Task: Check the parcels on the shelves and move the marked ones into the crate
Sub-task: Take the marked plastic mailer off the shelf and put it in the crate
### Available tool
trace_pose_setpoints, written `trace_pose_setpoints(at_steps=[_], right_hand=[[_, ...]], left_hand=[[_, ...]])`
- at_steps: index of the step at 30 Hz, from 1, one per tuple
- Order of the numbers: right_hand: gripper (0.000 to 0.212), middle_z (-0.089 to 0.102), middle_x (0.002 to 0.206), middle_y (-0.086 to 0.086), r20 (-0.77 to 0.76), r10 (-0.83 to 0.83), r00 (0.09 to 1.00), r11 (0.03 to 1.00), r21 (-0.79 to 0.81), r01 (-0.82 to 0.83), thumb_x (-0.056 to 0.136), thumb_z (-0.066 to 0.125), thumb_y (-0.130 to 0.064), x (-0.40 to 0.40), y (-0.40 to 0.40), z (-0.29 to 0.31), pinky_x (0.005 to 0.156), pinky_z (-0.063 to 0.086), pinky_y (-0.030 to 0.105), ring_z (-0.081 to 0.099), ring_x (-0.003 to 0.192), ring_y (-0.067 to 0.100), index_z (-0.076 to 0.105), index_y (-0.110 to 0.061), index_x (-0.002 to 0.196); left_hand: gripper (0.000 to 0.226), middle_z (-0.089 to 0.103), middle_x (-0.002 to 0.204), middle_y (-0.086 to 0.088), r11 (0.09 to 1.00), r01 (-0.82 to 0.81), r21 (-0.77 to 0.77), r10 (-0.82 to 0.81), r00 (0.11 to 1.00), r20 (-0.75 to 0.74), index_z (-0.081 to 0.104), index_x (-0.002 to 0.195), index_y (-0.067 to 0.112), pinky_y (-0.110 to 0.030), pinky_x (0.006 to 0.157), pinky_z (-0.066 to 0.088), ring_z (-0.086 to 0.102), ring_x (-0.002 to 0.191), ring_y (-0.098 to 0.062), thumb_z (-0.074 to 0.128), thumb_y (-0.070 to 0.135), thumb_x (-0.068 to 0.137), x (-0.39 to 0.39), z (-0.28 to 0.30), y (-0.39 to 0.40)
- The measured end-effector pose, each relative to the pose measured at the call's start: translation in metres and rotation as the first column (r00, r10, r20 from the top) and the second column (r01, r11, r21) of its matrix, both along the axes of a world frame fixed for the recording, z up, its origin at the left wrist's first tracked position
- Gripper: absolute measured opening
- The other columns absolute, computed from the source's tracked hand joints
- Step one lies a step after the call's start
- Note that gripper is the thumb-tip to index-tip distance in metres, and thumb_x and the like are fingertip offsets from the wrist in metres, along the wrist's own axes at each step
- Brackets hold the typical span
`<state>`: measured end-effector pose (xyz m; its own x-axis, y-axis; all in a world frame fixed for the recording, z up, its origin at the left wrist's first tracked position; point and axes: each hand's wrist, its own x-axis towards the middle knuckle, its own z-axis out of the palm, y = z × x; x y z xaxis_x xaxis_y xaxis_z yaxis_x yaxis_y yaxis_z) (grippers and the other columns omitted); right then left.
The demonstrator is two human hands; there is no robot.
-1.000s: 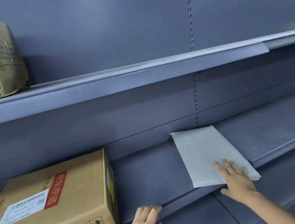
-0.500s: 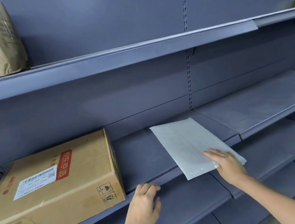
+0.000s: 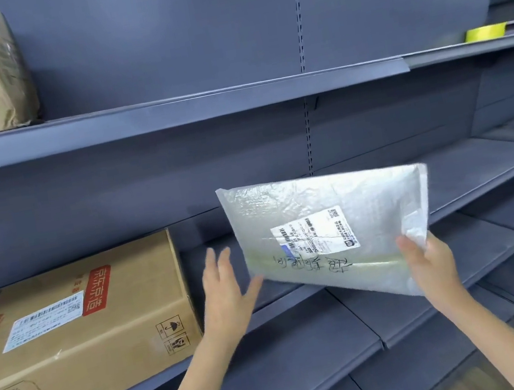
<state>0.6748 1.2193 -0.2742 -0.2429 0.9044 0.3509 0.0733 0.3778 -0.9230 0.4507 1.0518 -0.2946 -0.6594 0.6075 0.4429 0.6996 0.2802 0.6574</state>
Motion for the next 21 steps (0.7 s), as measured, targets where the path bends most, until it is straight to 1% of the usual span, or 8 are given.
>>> trace_pose_setpoints(at_steps=[2,5,8,10,12,15,18,21], right_hand=[[0.015,0.060,0.089,-0.008,-0.060,0.034,0.998,0.998,-0.043,-0.036,0.093,0.049,-0.009,0.007,0.002,0.010,0.074,0.042,0.025,0.056,0.088,0.015,0.058,-0.010,0.106],[0.014,0.063,0.095,0.000,-0.145,0.063,0.987,0.988,-0.131,-0.083,0.093,0.049,-0.009,0.012,0.005,0.014,0.082,0.043,0.031,0.059,0.084,0.012,0.059,-0.014,0.101],[0.020,0.064,0.100,0.003,-0.187,0.088,0.978,0.975,-0.183,-0.123,0.094,0.048,-0.010,0.011,0.004,0.013,0.085,0.047,0.032,0.061,0.090,0.016,0.058,-0.010,0.111],[0.019,0.064,0.094,-0.004,-0.213,0.113,0.970,0.969,-0.192,-0.155,0.094,0.048,-0.009,0.009,0.003,0.013,0.073,0.047,0.025,0.060,0.086,0.011,0.058,-0.010,0.111],[0.018,0.064,0.099,-0.001,-0.221,0.151,0.964,0.959,-0.205,-0.198,0.093,0.050,-0.010,0.005,0.001,0.013,0.075,0.046,0.027,0.061,0.092,0.018,0.057,-0.015,0.109],[0.064,0.048,0.128,-0.002,-0.093,0.157,0.983,0.975,-0.146,-0.170,0.084,0.063,-0.008,0.000,0.000,0.016,0.090,0.040,0.032,0.049,0.119,0.020,0.031,-0.021,0.138],[0.103,0.016,0.151,-0.008,0.115,0.100,0.988,0.984,0.137,-0.116,0.072,0.077,-0.018,-0.006,-0.010,0.040,0.109,0.022,0.033,0.017,0.139,0.011,0.006,-0.034,0.145],[0.098,0.024,0.151,-0.011,0.366,0.251,0.896,0.910,0.227,-0.348,0.064,0.082,-0.030,-0.024,-0.024,0.072,0.113,0.016,0.033,0.009,0.140,-0.001,0.023,-0.038,0.141]], left_hand=[[0.089,0.008,0.156,-0.010,0.997,-0.045,0.065,0.043,0.998,0.038,0.014,0.146,0.008,-0.033,0.114,0.013,0.008,0.144,-0.024,0.067,0.036,0.080,-0.004,0.014,-0.001],[0.119,0.024,0.152,-0.004,0.988,0.017,0.153,-0.075,0.921,0.382,0.002,0.147,0.021,-0.043,0.113,0.027,0.028,0.138,-0.022,0.078,0.048,0.059,-0.006,0.034,-0.007],[0.094,0.059,0.124,-0.003,0.959,0.129,0.253,-0.252,0.797,0.549,0.034,0.134,0.015,-0.033,0.085,0.053,0.064,0.103,-0.015,0.077,0.040,0.054,-0.005,0.042,-0.020],[0.054,0.069,0.104,-0.004,0.933,0.160,0.321,-0.321,0.773,0.547,0.054,0.109,0.018,-0.025,0.066,0.056,0.070,0.085,-0.013,0.078,0.026,0.060,-0.002,0.041,-0.027],[0.037,0.070,0.095,-0.001,0.914,0.122,0.386,-0.330,0.777,0.536,0.057,0.099,0.020,-0.023,0.059,0.055,0.071,0.079,-0.013,0.076,0.010,0.068,-0.003,0.042,-0.035],[0.035,0.071,0.093,-0.001,0.907,0.100,0.409,-0.310,0.815,0.490,0.058,0.096,0.022,-0.026,0.060,0.057,0.071,0.079,-0.017,0.073,0.001,0.072,-0.012,0.056,-0.051],[0.033,0.070,0.090,0.005,0.958,0.181,0.223,-0.248,0.913,0.324,0.059,0.092,0.029,-0.027,0.065,0.055,0.069,0.080,-0.012,0.073,0.006,0.073,-0.020,0.089,-0.074],[0.030,0.072,0.087,0.006,0.969,0.249,0.001,-0.246,0.959,0.142,0.065,0.087,0.033,-0.040,0.079,0.055,0.068,0.084,-0.013,0.078,0.013,0.070,-0.023,0.129,-0.094]])
